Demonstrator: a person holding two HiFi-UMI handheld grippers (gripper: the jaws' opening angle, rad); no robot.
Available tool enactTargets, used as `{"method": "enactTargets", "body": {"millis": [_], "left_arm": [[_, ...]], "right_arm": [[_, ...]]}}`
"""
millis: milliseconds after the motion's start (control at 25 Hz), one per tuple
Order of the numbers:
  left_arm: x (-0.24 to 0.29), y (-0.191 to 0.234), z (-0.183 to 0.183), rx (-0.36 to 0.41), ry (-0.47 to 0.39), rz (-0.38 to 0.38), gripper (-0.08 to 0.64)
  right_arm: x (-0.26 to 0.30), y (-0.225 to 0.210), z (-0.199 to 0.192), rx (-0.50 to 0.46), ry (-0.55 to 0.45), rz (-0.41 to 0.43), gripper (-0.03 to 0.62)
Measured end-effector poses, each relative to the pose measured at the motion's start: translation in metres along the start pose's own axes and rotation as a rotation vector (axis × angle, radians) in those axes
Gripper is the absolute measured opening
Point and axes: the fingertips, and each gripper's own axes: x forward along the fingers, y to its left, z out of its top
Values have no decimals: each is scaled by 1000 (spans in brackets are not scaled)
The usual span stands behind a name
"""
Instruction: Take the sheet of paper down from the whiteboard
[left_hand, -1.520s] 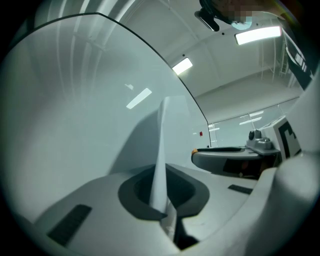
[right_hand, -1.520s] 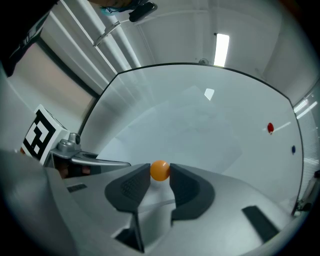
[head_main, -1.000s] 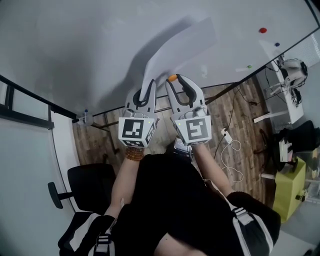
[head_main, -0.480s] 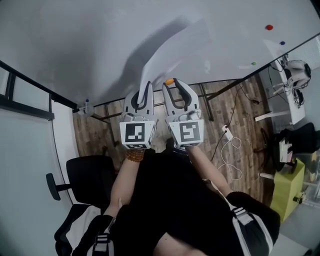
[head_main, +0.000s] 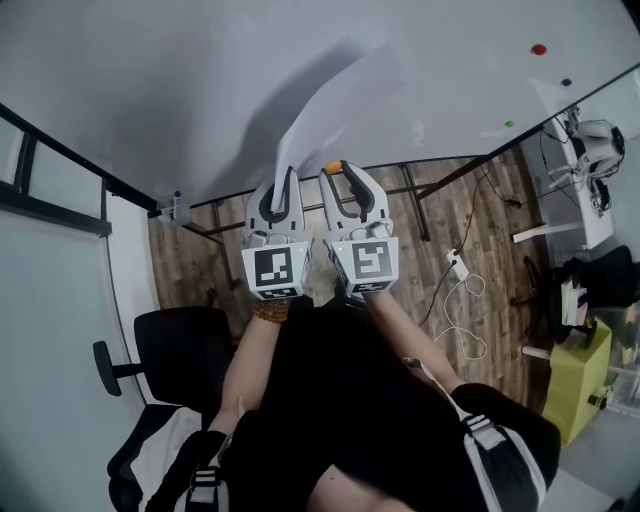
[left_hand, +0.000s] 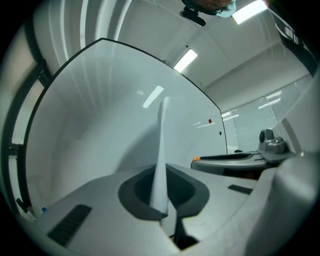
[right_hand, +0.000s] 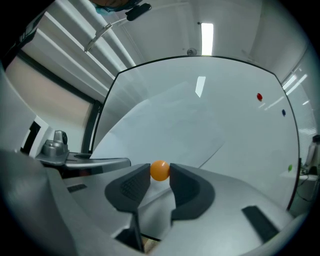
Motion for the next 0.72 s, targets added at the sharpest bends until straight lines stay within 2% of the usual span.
{"method": "enactTargets", "body": {"millis": [360,720], "left_arm": [[-1,6,-3,9,-2,8,9],[-1,8,-6,0,5,8,9]], "right_arm": [[3,3,-1,16,-8,-8,120],[7,6,-6,-9,7,-13,118]]}}
